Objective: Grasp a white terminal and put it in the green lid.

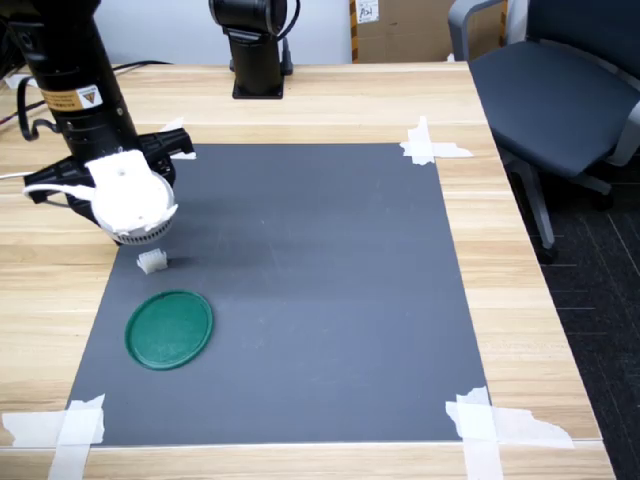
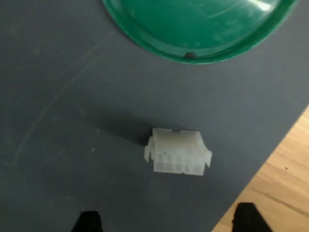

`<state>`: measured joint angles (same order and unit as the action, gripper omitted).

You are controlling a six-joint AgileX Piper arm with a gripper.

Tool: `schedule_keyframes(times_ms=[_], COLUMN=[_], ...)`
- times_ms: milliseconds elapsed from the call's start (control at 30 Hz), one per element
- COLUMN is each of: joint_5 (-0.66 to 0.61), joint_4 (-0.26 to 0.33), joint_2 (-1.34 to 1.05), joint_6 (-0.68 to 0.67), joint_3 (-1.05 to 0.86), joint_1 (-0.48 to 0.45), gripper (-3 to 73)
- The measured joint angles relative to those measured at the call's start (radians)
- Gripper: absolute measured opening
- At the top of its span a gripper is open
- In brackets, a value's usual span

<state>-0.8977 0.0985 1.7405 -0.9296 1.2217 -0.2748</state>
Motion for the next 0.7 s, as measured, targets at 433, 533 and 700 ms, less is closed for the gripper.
schedule_keyframes(times_ms=[433,533,700], joint_5=[0.045,0.066,0.076], joint_4=[-0.034,-0.047,-0.051], joint_2=[0.075,0.089,0.121], joint_6=[-0.03,-0.028,-0.025], joint_3=[0.001,0.003,0.004], joint_1=[0.0,0.0,0.0], gripper=[52.9,53.0,53.0])
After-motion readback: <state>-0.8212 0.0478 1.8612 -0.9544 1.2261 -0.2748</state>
